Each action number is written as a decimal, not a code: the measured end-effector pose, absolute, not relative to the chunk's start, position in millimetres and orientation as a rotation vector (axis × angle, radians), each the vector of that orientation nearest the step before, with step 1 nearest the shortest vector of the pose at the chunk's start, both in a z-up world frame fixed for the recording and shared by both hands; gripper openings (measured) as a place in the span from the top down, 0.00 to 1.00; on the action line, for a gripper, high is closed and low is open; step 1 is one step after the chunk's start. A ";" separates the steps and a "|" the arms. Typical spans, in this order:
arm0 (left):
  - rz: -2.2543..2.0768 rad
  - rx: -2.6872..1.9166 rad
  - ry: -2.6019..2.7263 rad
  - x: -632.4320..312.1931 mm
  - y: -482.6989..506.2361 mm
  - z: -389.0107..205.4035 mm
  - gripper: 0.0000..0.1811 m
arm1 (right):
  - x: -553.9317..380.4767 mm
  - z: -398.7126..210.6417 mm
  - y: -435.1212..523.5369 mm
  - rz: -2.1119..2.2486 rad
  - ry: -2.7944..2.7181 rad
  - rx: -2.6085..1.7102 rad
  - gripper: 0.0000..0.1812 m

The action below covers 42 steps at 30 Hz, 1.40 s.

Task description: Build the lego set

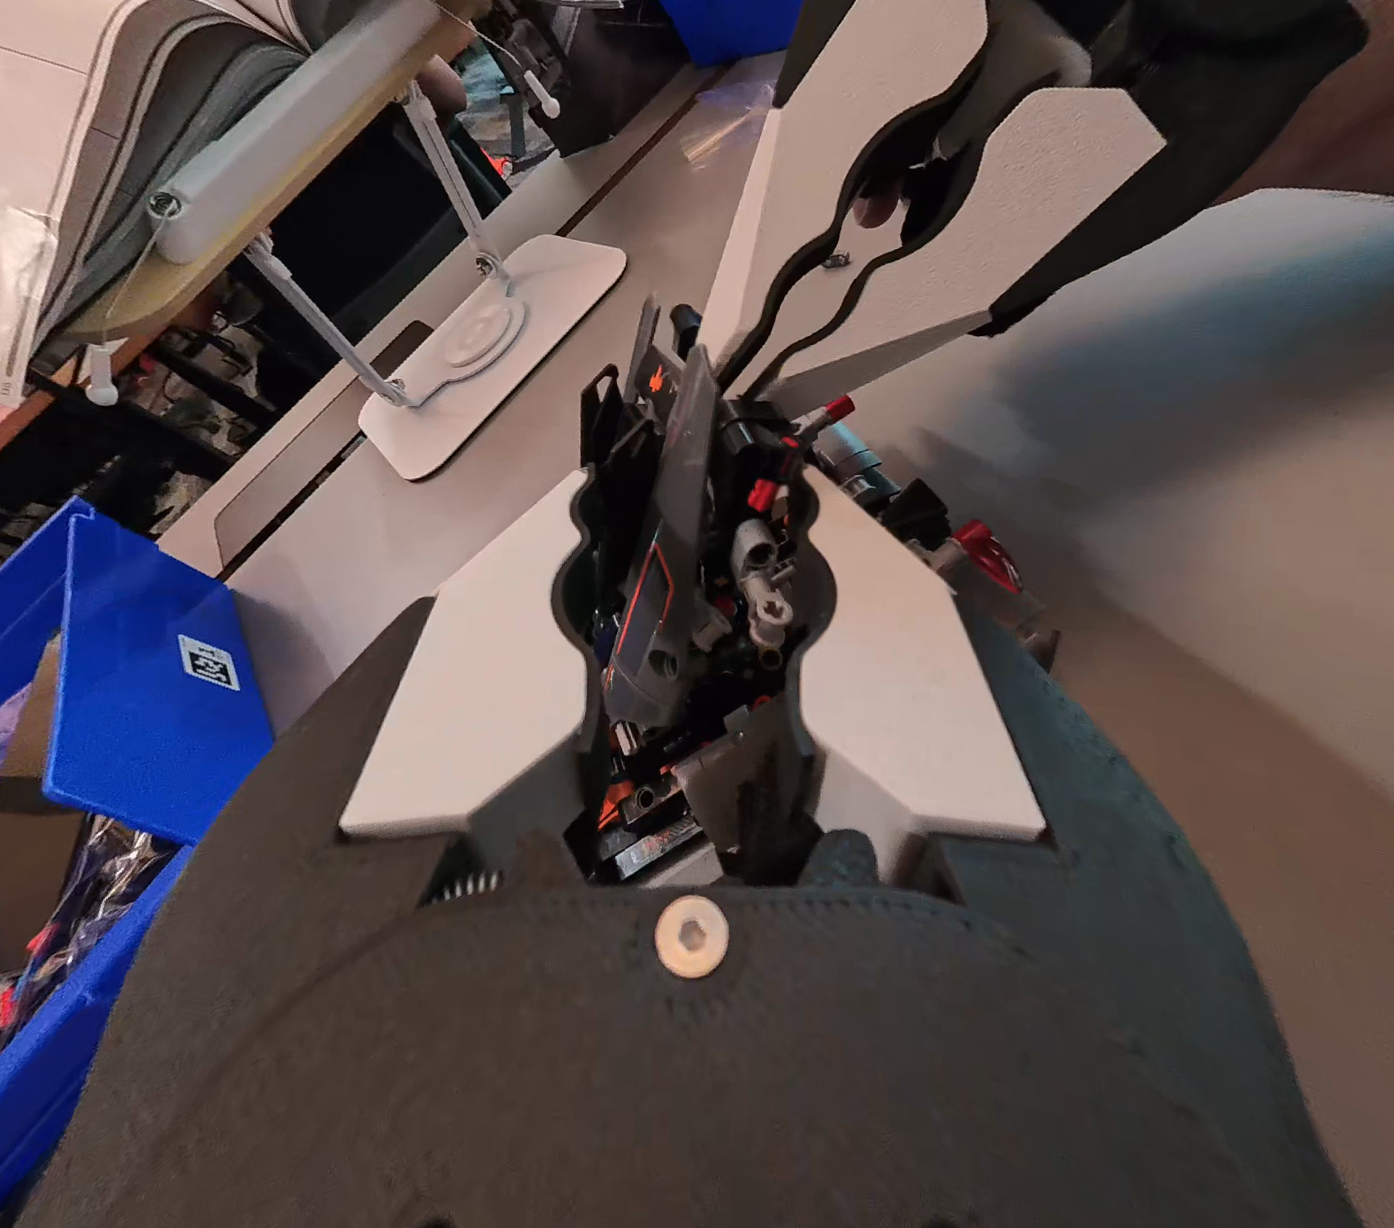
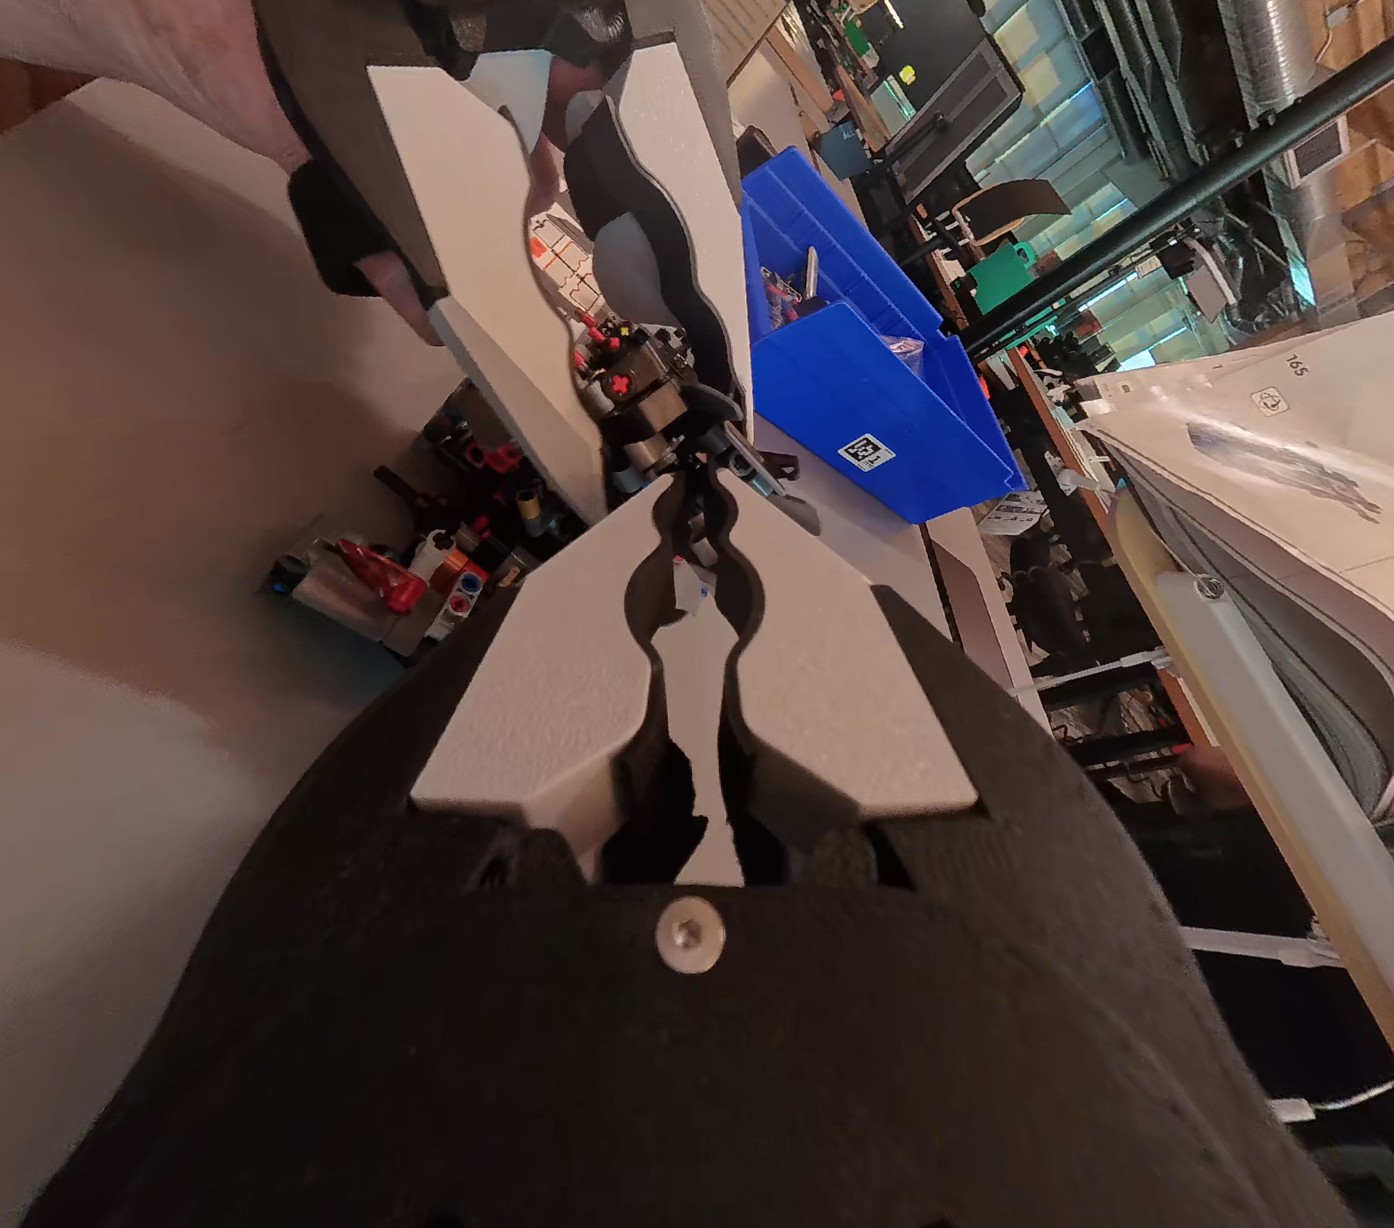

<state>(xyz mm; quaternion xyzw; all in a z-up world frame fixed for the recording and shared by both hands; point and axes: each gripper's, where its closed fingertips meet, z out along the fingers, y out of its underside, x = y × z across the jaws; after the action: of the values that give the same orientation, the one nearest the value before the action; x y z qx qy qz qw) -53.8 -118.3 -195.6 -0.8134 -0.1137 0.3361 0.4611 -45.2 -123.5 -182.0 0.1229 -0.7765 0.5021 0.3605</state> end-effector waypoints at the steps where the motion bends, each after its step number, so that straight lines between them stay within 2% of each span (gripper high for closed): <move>1: 0.835 -2.003 -0.279 -54.4 -119.2 -194.9 0.76 | -44.3 -182.4 -123.7 1.293 -2.005 0.325 1.00; 13: 1.101 -2.005 -0.265 -65.4 -124.1 -194.1 0.80 | -46.9 -179.1 -126.1 1.341 -1.979 0.286 1.00; 26: 1.146 -1.969 -0.299 -69.4 -127.3 -191.3 0.82 | -51.2 -174.4 -124.6 1.398 -1.965 0.235 0.97; 33: 1.161 -1.983 -0.300 -70.4 -129.4 -191.9 0.82 | -52.1 -177.8 -120.1 1.418 -2.015 0.222 1.00; 42: 1.171 -1.979 -0.297 -70.6 -129.5 -191.9 0.82 | -51.5 -180.2 -116.7 1.459 -2.064 0.205 0.98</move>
<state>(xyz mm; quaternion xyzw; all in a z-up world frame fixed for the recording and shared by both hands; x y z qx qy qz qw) -70.6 -129.5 -191.9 -0.7822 -0.1175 0.4629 0.4000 -51.5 -116.7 -180.2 0.0770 -0.7769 0.5491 0.2984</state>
